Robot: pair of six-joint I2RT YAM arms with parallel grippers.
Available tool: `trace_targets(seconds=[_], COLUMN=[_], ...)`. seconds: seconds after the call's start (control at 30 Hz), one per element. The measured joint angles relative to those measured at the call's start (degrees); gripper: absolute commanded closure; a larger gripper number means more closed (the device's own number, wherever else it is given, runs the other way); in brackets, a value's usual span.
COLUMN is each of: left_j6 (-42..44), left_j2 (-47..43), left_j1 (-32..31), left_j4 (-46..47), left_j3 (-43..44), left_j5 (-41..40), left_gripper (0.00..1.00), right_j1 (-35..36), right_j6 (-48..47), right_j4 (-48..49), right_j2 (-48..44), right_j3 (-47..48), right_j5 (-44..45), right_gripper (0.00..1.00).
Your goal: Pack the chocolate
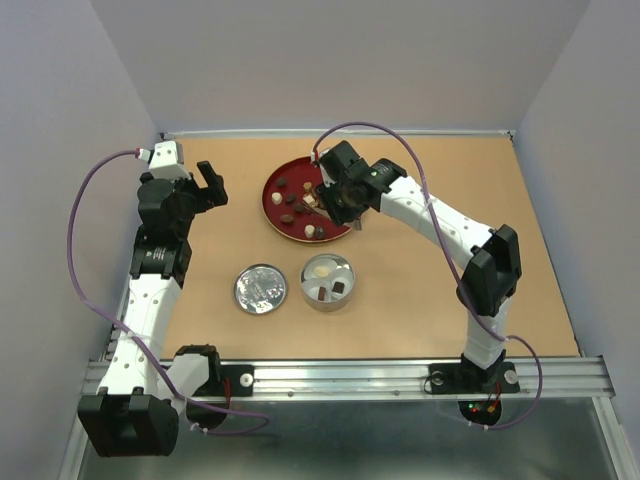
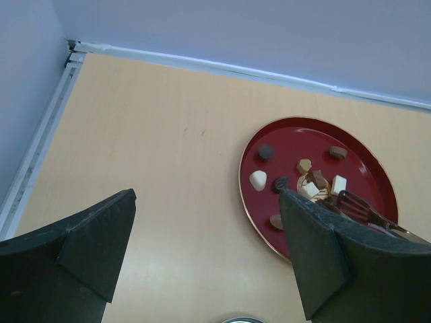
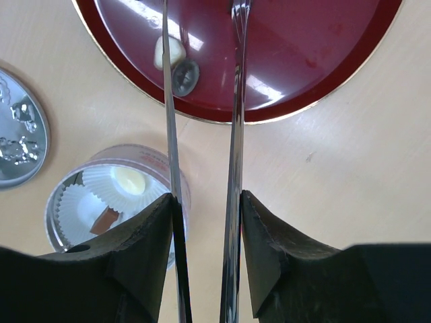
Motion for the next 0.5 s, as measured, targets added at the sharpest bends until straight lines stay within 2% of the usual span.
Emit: trace_targets(seconds=[0.5], left_j6=[-0.02], left_j2=[0.11], left_j1=[0.0], left_j4=[0.0], left_j3=[0.0], left_j5=[0.44], left_gripper=[0.01], right_j1=[-0.04], right_j6=[-0.66], right_j4=[0.13], right_j2=[1.64], right_j3=[0.13], right_j5=[4.39], right_gripper=[0.52])
